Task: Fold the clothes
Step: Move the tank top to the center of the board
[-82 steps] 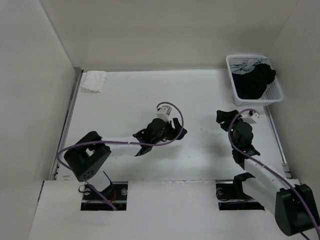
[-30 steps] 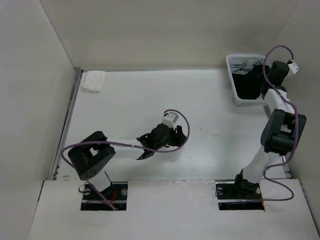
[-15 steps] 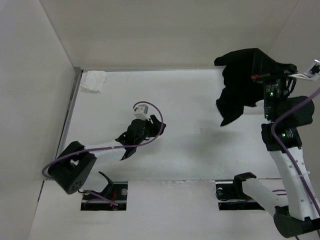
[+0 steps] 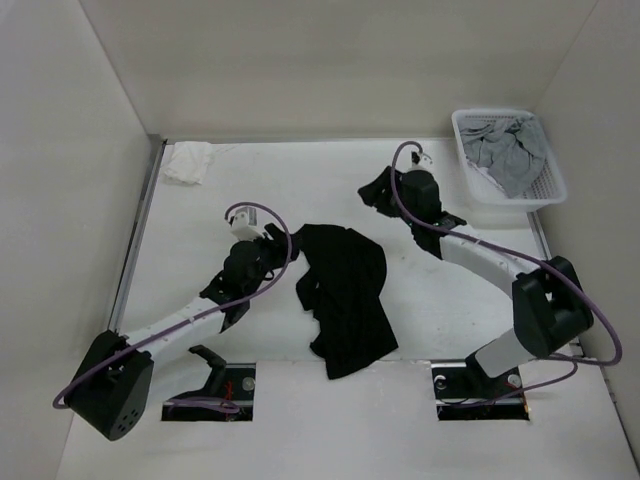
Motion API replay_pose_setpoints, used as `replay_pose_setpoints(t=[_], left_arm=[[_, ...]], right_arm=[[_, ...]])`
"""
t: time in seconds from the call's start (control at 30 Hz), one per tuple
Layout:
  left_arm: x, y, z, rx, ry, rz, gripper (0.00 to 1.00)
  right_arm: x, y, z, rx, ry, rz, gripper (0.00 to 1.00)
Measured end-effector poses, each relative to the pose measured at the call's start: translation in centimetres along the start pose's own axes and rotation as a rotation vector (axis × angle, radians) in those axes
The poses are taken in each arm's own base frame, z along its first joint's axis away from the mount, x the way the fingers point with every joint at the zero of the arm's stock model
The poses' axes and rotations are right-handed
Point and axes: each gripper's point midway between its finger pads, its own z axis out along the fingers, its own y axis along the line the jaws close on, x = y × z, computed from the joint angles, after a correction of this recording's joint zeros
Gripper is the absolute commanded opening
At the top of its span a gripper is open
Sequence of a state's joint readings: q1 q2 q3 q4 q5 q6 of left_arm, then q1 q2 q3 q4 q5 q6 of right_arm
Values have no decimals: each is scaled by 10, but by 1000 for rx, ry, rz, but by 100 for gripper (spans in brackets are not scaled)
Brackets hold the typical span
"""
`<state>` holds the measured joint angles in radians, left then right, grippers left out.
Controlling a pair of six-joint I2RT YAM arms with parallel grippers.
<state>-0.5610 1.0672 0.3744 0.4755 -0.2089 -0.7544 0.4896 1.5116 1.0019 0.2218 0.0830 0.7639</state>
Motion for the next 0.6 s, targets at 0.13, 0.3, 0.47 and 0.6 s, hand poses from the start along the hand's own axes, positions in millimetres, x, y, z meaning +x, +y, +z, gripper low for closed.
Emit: replay_pose_setpoints(t=[0.13, 0.3, 0.47, 0.6], left_arm=[[39, 24, -11, -76, 114, 67, 46], [87, 55, -36, -184, 291, 165, 50], [122, 55, -50, -177, 411, 228, 50], [134, 49, -43, -162, 438, 233, 42]], right_arm=[[25, -33, -15, 86, 44, -22, 21], [53, -51, -59, 139, 53, -50, 33], [130, -88, -88, 237, 241, -99, 52], [180, -97, -120, 271, 368, -120, 54]])
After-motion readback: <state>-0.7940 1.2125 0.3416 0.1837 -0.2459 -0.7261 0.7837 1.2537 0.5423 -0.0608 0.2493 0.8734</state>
